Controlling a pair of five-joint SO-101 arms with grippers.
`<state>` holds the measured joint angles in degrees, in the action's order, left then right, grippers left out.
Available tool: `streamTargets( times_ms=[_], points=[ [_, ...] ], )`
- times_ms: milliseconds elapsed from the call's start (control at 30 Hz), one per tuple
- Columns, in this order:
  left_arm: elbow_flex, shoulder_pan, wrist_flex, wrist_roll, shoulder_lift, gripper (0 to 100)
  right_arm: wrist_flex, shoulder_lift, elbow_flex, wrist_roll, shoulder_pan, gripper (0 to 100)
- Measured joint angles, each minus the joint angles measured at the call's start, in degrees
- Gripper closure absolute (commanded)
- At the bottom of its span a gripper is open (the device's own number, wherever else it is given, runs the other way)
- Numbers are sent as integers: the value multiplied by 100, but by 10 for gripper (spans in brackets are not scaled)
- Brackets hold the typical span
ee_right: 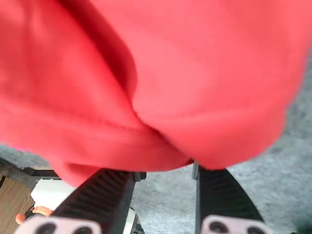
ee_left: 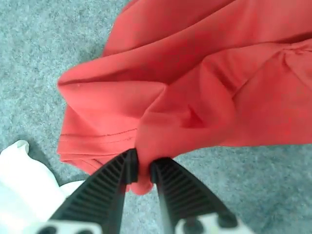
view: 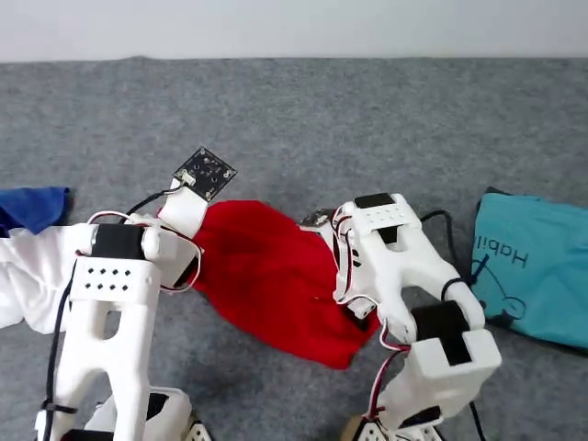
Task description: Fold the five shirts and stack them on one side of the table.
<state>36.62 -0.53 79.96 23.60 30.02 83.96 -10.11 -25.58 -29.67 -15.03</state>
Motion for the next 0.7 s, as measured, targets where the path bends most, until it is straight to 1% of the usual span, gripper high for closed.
streamTargets(
  times_ms=[333,567,700],
  points=[
    [0,0,-18,0,0,994,-79,-53,554,-9,53,829],
    [0,0,-18,0,0,994,-79,-79,624,-9,53,829],
    [0,0,-18,0,0,994,114,-404,624,0,-149,832]
  ],
)
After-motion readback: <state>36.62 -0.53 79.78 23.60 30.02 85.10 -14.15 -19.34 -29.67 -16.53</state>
